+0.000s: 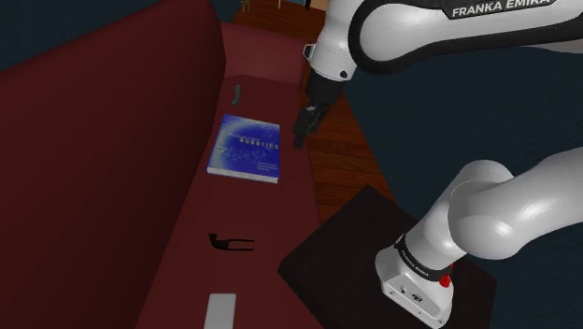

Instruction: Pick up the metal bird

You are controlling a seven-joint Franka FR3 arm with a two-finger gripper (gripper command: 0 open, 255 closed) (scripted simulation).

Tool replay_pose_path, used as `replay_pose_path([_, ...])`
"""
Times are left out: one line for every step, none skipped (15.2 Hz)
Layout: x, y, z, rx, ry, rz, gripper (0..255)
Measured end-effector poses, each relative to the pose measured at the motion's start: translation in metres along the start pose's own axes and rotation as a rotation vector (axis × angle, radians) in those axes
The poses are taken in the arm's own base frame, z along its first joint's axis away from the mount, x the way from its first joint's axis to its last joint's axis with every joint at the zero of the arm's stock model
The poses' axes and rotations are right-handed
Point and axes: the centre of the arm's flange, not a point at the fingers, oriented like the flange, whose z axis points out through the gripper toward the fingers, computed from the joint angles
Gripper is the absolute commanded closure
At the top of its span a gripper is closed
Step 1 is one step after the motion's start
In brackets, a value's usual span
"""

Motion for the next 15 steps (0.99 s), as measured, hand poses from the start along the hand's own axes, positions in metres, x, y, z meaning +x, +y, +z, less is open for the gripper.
replay_pose_path([0.004,-0.003,0.01,-0.001,-0.002,-0.019,0])
replay_pose_path([0.007,-0.009,0.022,-0.002,-0.003,-0.038,0])
replay_pose_path([0.011,-0.012,0.036,-0.002,-0.005,-0.058,0])
replay_pose_path([0.017,-0.015,0.046,-0.003,-0.006,-0.077,0])
replay_pose_path([0.02,-0.021,0.057,-0.004,-0.007,-0.097,0])
replay_pose_path([0.025,-0.025,0.068,-0.005,-0.009,-0.116,0])
replay_pose_path([0.029,-0.032,0.08,-0.005,-0.01,-0.135,0])
replay_pose_path([0.031,-0.036,0.093,-0.006,-0.012,-0.155,0])
replay_pose_path([0.035,-0.041,0.105,-0.007,-0.013,-0.174,0])
replay_pose_path([0.039,-0.046,0.118,-0.007,-0.015,-0.194,0])
replay_pose_path([0.042,-0.052,0.13,-0.008,-0.016,-0.213,0])
replay_pose_path([0.046,-0.058,0.141,-0.009,-0.017,-0.232,0])
replay_pose_path([0.05,-0.06,0.153,-0.01,-0.019,-0.252,0])
replay_pose_path([0.052,-0.067,0.162,-0.01,-0.02,-0.271,0])
replay_pose_path([0.055,-0.073,0.174,-0.011,-0.022,-0.291,0])
